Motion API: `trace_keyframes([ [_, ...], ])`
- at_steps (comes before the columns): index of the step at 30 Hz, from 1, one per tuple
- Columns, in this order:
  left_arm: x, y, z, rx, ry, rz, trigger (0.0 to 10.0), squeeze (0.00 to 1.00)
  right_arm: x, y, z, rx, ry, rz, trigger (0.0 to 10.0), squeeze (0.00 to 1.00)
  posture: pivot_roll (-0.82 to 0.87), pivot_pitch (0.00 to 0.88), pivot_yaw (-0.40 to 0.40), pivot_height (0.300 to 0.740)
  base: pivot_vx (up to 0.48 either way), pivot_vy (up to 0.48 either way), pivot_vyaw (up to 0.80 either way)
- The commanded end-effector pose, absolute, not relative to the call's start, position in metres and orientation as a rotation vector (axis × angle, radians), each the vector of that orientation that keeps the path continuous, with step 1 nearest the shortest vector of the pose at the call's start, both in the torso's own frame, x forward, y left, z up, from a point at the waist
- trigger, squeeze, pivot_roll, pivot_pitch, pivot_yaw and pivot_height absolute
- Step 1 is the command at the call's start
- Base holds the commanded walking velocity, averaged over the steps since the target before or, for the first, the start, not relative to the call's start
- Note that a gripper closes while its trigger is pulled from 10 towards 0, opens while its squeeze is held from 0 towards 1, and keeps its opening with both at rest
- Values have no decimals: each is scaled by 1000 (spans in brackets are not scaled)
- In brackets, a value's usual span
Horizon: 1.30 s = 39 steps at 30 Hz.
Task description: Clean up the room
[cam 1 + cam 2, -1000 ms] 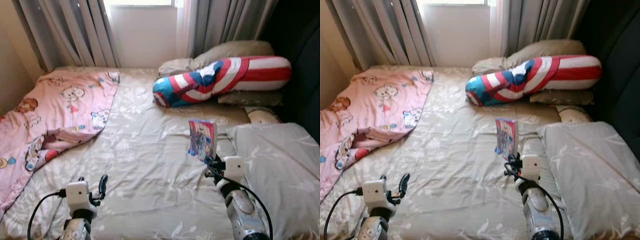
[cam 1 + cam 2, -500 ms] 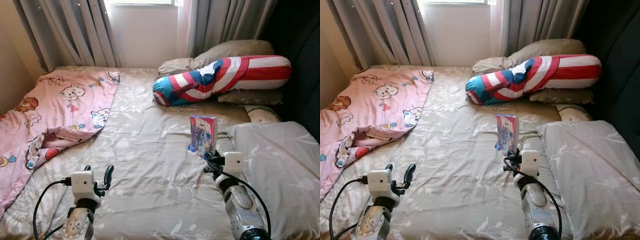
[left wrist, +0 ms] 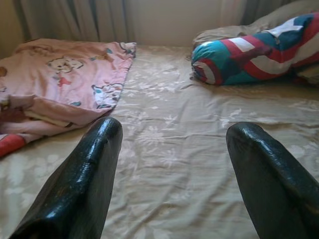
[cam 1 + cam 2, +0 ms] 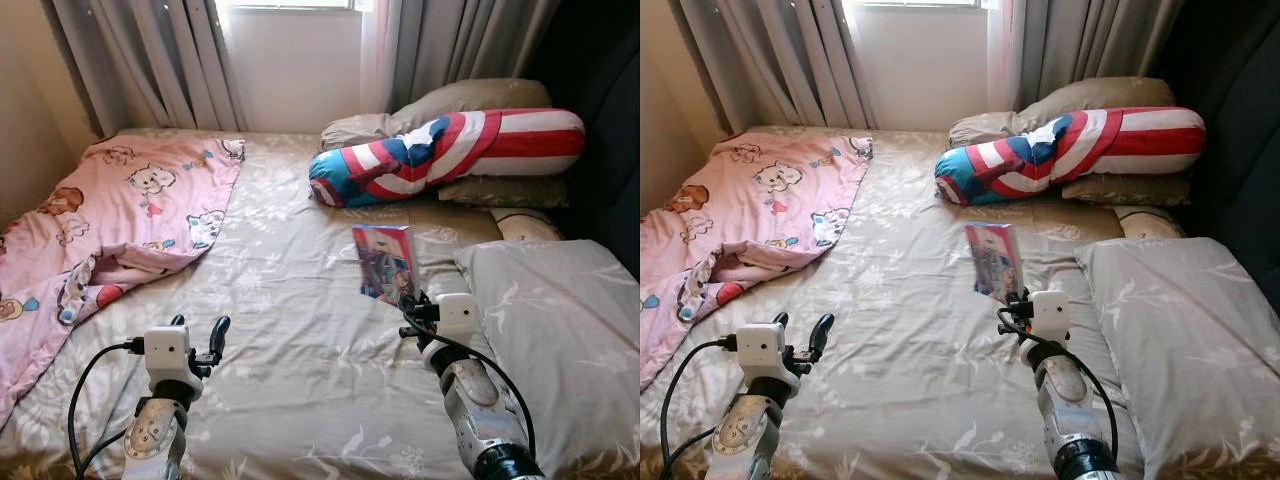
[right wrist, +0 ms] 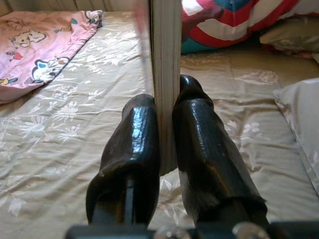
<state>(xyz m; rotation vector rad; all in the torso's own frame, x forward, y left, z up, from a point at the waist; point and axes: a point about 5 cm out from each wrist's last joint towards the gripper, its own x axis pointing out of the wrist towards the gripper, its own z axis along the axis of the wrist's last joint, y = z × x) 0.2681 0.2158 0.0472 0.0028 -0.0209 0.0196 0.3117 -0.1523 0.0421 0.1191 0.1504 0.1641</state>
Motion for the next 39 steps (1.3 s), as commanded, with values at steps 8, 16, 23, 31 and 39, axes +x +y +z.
trace_keyframes([
  [8, 269, 222, 48, 4, -17, 54, 10000, 0, 318, -155, 48, 117, 142, 165, 10000, 0, -27, 0, -23, 657, 0, 0, 0],
  [16, 268, 225, 51, 27, -19, 57, 10000, 0, 318, -152, 45, 195, 168, 167, 10000, 0, -16, 0, -18, 657, 0, 0, 0],
  [23, 269, 227, 53, 37, -20, 59, 10000, 0, 316, -143, 40, 191, 200, 234, 10000, 0, -6, 0, -10, 657, 0, 0, 0],
  [31, 264, 237, 57, 80, -18, 59, 10000, 0, 319, -136, 36, 253, 270, 280, 10000, 0, 23, 0, 11, 657, 0, 0, 0],
  [39, 258, 243, 60, 91, -14, 66, 10000, 0, 321, -136, 37, 256, 275, 301, 10000, 0, 38, 29, 31, 657, 0, 0, 0],
])
